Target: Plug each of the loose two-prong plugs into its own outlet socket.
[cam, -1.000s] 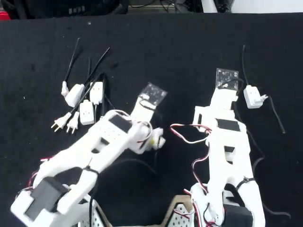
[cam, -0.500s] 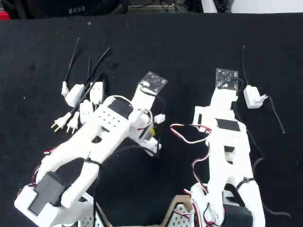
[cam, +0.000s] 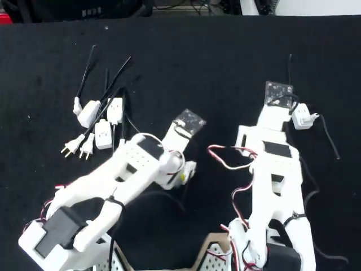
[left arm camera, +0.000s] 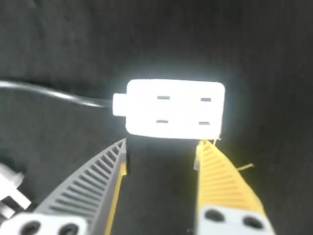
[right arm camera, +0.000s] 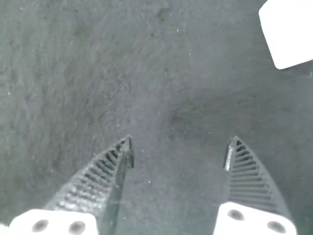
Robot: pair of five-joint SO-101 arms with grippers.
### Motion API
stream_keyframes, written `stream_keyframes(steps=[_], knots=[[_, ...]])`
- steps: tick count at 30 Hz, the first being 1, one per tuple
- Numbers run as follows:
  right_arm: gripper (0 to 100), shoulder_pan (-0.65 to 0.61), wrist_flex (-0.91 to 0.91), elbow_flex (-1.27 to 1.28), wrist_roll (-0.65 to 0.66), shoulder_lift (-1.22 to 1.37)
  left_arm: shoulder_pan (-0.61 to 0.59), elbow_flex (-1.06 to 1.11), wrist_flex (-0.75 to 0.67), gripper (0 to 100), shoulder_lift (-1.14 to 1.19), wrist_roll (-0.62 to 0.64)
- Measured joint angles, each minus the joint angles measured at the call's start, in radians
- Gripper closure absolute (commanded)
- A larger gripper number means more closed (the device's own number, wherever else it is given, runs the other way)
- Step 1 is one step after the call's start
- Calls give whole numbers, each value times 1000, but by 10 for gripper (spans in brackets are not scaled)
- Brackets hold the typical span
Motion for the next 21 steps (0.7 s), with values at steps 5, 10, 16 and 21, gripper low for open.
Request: stream_keyframes(steps=[5, 10, 16, 21], knots=[[717, 0, 0, 0, 0, 0, 0, 52, -213, 772, 0, 169], [717, 2, 0, 0, 0, 0, 14, 54, -259, 772, 0, 253], [717, 2, 0, 0, 0, 0, 3, 0, -48, 776, -5, 186], [717, 2, 0, 0, 0, 0, -152, -160, 232, 776, -51, 92]])
